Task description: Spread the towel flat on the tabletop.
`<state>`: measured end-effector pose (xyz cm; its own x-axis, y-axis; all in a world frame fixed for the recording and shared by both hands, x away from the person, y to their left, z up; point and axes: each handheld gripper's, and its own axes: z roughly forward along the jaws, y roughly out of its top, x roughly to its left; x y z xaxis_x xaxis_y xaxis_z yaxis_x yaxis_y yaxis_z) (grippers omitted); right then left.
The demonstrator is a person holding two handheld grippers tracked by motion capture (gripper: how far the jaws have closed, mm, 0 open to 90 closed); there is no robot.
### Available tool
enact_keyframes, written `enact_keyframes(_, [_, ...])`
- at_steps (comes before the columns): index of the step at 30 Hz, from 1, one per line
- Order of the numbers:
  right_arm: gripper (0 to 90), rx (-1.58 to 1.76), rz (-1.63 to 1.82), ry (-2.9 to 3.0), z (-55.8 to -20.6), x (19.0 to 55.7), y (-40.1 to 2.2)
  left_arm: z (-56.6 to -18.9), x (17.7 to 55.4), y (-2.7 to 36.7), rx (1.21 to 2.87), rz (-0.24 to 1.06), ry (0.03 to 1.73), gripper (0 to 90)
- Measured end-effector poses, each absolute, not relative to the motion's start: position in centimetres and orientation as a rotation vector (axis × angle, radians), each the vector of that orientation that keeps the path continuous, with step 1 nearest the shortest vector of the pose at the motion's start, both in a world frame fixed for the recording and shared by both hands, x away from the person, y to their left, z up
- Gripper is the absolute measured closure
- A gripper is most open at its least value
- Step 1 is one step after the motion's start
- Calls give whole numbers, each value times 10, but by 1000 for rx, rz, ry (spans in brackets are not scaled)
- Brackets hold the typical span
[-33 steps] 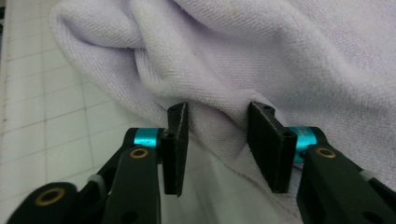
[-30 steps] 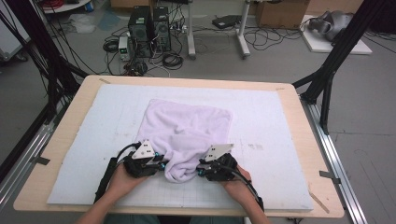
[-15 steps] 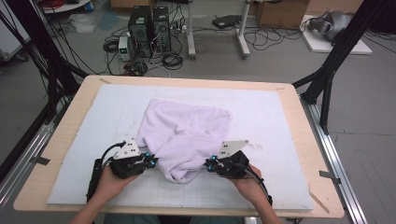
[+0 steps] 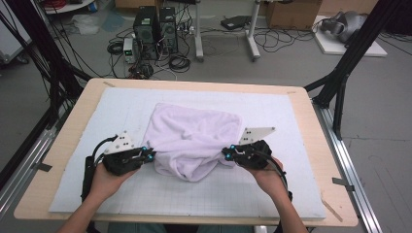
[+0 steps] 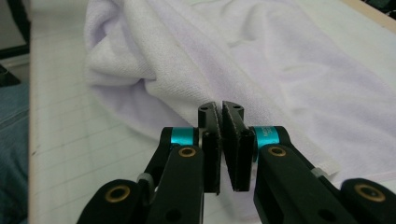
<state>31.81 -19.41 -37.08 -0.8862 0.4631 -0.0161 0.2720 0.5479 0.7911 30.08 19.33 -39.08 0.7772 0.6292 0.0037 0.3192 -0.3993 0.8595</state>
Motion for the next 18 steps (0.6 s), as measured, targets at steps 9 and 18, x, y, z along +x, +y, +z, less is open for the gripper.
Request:
enact_keyframes(9, [863, 824, 1151, 2644, -412, 375, -190, -428, 359, 175, 2075, 354, 867, 837])
enact_keyframes(18, [857, 892, 1186, 2644, -424, 384, -190, -430, 364, 181, 2039, 329, 881, 783])
